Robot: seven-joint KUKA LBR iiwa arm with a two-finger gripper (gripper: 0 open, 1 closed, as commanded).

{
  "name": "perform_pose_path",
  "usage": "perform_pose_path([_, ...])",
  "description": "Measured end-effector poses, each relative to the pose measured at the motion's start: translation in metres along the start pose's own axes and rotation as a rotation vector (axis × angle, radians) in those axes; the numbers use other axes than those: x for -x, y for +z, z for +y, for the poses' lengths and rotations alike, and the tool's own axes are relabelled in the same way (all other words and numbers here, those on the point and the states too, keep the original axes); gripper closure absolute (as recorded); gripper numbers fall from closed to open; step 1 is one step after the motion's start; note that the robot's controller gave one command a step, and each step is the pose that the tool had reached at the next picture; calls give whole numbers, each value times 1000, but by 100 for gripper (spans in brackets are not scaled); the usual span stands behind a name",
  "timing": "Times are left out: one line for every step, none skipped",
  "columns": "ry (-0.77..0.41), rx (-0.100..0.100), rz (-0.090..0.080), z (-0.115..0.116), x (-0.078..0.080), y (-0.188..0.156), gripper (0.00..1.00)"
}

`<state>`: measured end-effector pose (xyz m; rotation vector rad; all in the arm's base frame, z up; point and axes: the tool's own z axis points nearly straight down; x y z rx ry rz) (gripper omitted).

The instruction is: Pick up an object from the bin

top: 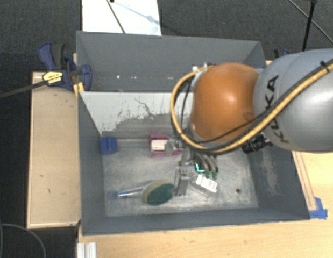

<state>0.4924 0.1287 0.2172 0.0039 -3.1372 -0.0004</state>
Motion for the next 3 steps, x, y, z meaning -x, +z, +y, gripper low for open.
perform_pose_path([-14,-1,5,-8,18,146,0])
perform_pose_path([-8,1,-7,-7,22,142,100])
perform_pose_path([-16,1,-16,-17,45,-19,100])
